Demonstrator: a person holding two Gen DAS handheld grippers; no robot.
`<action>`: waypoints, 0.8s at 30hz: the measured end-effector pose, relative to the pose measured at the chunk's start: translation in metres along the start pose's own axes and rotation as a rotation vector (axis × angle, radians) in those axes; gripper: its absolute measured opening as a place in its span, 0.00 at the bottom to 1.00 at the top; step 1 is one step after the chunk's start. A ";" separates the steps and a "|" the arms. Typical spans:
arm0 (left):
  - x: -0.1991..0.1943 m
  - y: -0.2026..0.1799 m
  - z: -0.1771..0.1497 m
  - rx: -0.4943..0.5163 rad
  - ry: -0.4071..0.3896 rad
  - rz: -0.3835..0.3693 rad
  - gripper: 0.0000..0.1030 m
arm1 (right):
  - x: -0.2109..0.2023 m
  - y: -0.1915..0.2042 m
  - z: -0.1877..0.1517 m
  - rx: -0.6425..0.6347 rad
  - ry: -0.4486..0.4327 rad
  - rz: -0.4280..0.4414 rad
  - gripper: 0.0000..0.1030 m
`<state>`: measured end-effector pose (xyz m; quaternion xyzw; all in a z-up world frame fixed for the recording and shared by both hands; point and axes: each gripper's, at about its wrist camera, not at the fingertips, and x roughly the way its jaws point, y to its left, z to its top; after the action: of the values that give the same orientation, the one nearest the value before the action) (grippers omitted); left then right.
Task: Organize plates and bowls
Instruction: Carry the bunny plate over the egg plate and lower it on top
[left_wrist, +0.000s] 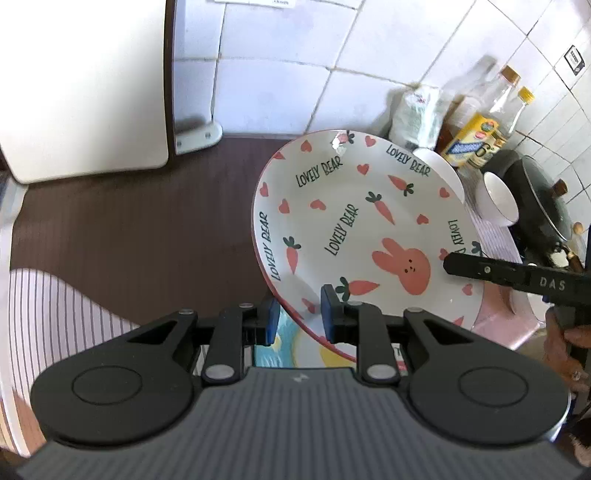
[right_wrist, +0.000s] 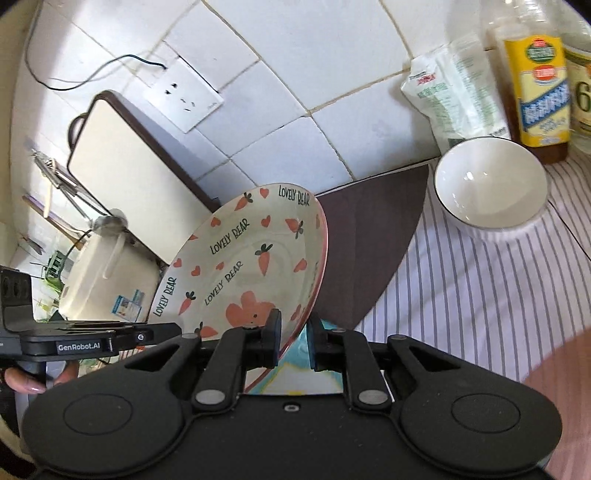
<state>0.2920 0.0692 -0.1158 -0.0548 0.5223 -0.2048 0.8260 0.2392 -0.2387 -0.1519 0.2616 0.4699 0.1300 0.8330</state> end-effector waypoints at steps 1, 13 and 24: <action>-0.002 -0.003 -0.004 0.003 0.001 -0.003 0.21 | -0.006 0.001 -0.005 0.005 -0.003 0.003 0.18; -0.009 -0.019 -0.060 -0.002 0.030 -0.010 0.21 | -0.045 -0.002 -0.059 0.064 -0.014 -0.014 0.19; 0.017 -0.005 -0.102 -0.080 0.110 0.018 0.22 | -0.030 -0.010 -0.100 0.145 0.051 -0.034 0.20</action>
<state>0.2069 0.0705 -0.1741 -0.0717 0.5752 -0.1787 0.7950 0.1379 -0.2294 -0.1778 0.3097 0.5036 0.0882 0.8017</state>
